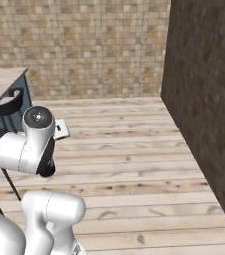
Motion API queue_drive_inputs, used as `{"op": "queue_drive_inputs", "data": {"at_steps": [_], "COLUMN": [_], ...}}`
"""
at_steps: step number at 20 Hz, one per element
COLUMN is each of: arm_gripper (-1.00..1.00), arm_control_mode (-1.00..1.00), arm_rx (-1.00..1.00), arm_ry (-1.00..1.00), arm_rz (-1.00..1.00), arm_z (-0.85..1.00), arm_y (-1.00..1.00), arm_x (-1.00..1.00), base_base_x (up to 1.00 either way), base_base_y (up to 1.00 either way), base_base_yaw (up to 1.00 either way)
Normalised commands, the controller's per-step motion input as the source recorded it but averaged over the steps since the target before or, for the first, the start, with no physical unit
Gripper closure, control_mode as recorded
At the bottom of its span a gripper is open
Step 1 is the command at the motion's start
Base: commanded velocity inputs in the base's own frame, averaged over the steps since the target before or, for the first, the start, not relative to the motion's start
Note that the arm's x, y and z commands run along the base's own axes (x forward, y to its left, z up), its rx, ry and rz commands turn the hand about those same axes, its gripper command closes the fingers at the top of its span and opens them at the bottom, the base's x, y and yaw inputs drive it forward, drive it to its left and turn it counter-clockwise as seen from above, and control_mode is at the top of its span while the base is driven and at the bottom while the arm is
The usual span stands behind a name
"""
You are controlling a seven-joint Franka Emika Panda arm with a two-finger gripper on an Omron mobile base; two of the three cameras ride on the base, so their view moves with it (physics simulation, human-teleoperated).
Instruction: There is a wine glass and glass cup on the dining counter. Place the wine bottle next to the wine glass and the juice bottle next to the glass cup.
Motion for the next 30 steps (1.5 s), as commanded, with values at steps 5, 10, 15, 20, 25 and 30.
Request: {"op": "queue_drive_inputs", "data": {"at_steps": [5, 10, 15, 20, 25, 30], "arm_gripper": [1.0, 1.0, 1.0, 1.0, 1.0, 1.0], "arm_control_mode": [1.0, 1.0, 1.0, 1.0, 1.0, 1.0], "arm_rx": [0.0, 0.0, 0.0, 0.0, 0.0, 0.0], "arm_ry": [0.0, 0.0, 0.0, 0.0, 0.0, 0.0], "arm_rz": [0.0, 0.0, 0.0, 0.0, 0.0, 0.0], "arm_z": [0.0, 0.0, 0.0, 0.0, 0.0, 0.0], "arm_y": [0.0, 0.0, 0.0, 0.0, 0.0, 0.0], "arm_x": [0.0, 0.0, 0.0, 0.0, 0.0, 0.0], "base_base_x": [0.83, 0.83, 0.83, 0.83, 0.83, 0.83], "base_base_y": [-0.03, -0.03, -0.03, -0.03, -0.03, -0.03], "base_base_yaw": [0.03, 0.03, 0.03, 0.04, 0.04, 0.04]}}
